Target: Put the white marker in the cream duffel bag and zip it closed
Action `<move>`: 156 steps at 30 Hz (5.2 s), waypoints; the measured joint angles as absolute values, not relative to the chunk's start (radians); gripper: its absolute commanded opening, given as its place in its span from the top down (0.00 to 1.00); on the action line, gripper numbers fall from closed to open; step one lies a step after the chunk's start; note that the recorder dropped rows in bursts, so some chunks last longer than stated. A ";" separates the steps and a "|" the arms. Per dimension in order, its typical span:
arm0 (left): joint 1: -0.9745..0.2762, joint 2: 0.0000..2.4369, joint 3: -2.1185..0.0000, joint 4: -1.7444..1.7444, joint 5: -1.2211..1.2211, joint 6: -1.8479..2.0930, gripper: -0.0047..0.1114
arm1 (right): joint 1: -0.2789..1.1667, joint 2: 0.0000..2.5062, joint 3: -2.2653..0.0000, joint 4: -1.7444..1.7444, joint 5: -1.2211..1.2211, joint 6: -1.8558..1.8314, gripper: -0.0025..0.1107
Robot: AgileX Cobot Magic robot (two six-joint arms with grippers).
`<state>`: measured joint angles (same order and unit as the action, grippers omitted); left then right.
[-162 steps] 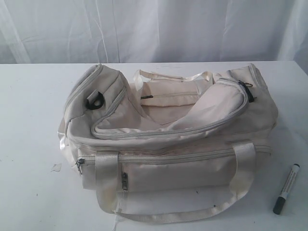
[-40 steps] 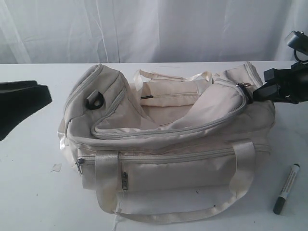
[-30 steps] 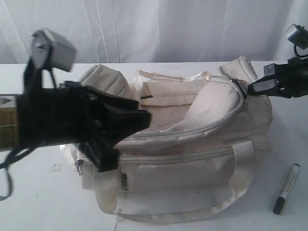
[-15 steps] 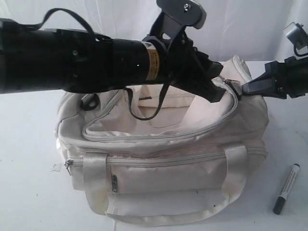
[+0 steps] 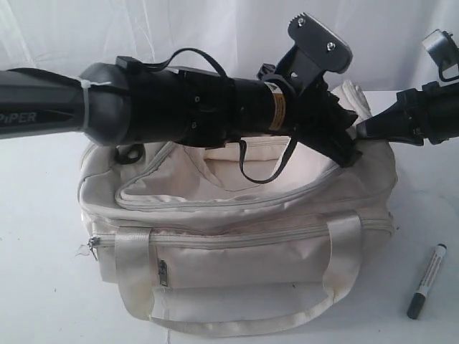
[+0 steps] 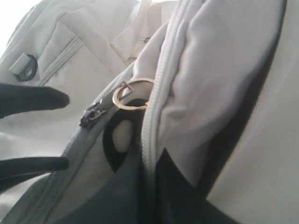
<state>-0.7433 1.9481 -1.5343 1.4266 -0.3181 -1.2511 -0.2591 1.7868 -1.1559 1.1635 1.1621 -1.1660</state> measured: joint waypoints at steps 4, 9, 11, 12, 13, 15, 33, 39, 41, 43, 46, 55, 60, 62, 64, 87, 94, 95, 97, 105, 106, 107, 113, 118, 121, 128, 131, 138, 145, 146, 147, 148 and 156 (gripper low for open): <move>-0.743 1.967 -1.543 1.449 -0.294 -1.230 0.59 | -0.259 1.787 -1.156 1.163 1.164 -1.166 0.98; -0.745 1.983 -1.545 1.458 -0.292 -1.218 0.59 | -0.259 1.787 -1.156 1.163 1.166 -1.168 0.98; -0.745 1.984 -1.545 1.458 -0.292 -1.214 0.59 | -0.259 1.787 -1.156 1.163 1.168 -1.168 0.98; -0.746 1.985 -1.545 1.458 -0.287 -1.208 0.59 | -0.259 1.787 -1.156 1.163 1.168 -1.170 0.98; -0.747 1.985 -1.545 1.458 -0.281 -1.198 0.59 | -0.259 1.787 -1.156 1.163 1.168 -1.170 0.98; -0.754 1.985 -1.546 1.458 -0.267 -1.174 0.59 | -0.259 1.787 -1.156 1.163 1.168 -1.170 0.98; -0.758 2.115 -1.675 1.462 -0.172 -1.125 0.67 | -0.259 1.790 -1.156 1.176 1.164 -1.170 0.98; -0.764 2.120 -1.675 1.469 -0.120 -1.125 0.96 | -0.259 1.790 -1.156 1.198 1.181 -1.182 0.98; -0.766 2.120 -1.675 1.475 -0.120 -1.125 0.96 | -0.259 1.790 -1.156 1.202 1.183 -1.186 0.98; -0.766 2.120 -1.675 1.482 -0.120 -1.125 0.96 | -0.259 1.790 -1.156 1.202 1.185 -1.187 0.98; -0.766 2.120 -1.675 1.490 -0.120 -1.125 0.96 | -0.259 1.790 -1.156 1.202 1.185 -1.188 0.98; -0.766 2.024 -1.655 1.510 -0.109 -1.125 0.96 | -0.259 1.790 -1.156 1.210 1.185 -1.190 0.98; -0.766 1.931 -1.550 1.514 -0.096 -1.129 0.96 | -0.259 1.790 -1.156 1.212 1.185 -1.190 0.98; -0.766 1.909 -1.495 1.514 -0.096 -1.134 0.96 | -0.259 1.790 -1.156 1.212 1.185 -1.190 0.98; -0.766 1.899 -1.453 1.514 -0.099 -1.136 0.96 | -0.259 1.790 -1.156 1.212 1.185 -1.190 0.98; -0.766 2.036 -1.630 1.512 -0.029 -1.172 0.60 | -0.259 1.790 -1.156 1.214 1.187 -1.190 0.98; -0.766 2.076 -1.637 1.512 -0.029 -1.199 0.60 | -0.259 1.790 -1.156 1.216 1.187 -1.190 0.98; -0.766 2.076 -1.637 1.512 -0.029 -1.201 0.60 | -0.259 1.790 -1.156 1.216 1.187 -1.190 0.98; -0.766 2.076 -1.637 1.512 -0.029 -1.203 0.60 | -0.259 1.790 -1.156 1.216 1.187 -1.192 0.98; -0.766 2.100 -1.648 1.512 -0.029 -1.210 0.60 | -0.259 1.790 -1.156 1.216 1.187 -1.192 0.98; -0.766 2.104 -1.654 1.512 -0.029 -1.210 0.60 | -0.259 1.790 -1.156 1.216 1.187 -1.192 0.98; -0.766 2.109 -1.660 1.512 -0.029 -1.210 0.60 | -0.259 1.790 -1.156 1.216 1.187 -1.192 0.98; -0.766 2.148 -1.706 1.512 -0.026 -1.218 0.61 | -0.259 1.790 -1.156 1.216 1.187 -1.192 0.98; -0.766 2.171 -1.710 1.512 -0.030 -1.222 0.67 | -0.259 1.790 -1.156 1.216 1.187 -1.192 0.98; -0.766 2.171 -1.710 1.512 -0.024 -1.222 0.80 | -0.259 1.790 -1.156 1.214 1.187 -1.192 0.98; -0.766 2.171 -1.710 1.512 -0.018 -1.222 0.96 | -0.259 1.790 -1.156 1.216 1.187 -1.192 0.98; -0.766 2.171 -1.710 1.512 -0.018 -1.222 0.96 | -0.259 1.790 -1.156 1.216 1.187 -1.192 0.98; -0.766 2.082 -1.682 1.512 -0.053 -1.223 0.96 | -0.259 1.790 -1.156 1.220 1.186 -1.192 0.98; -0.766 1.957 -1.542 1.512 -0.127 -1.229 0.96 | -0.259 1.790 -1.156 1.223 1.166 -1.192 0.98; -0.766 1.942 -1.521 1.512 -0.140 -1.231 0.96 | -0.259 1.790 -1.156 1.223 1.162 -1.192 0.98; -0.766 1.929 -1.497 1.512 -0.161 -1.238 0.96 | -0.259 1.790 -1.156 1.223 1.162 -1.192 0.98; -0.766 1.918 -1.475 1.512 -0.183 -1.240 0.96 | -0.259 1.790 -1.156 1.223 1.162 -1.192 0.98; -0.806 1.869 -1.378 1.514 -0.233 -1.247 0.96 | -0.259 1.790 -1.156 1.223 1.154 -1.192 0.98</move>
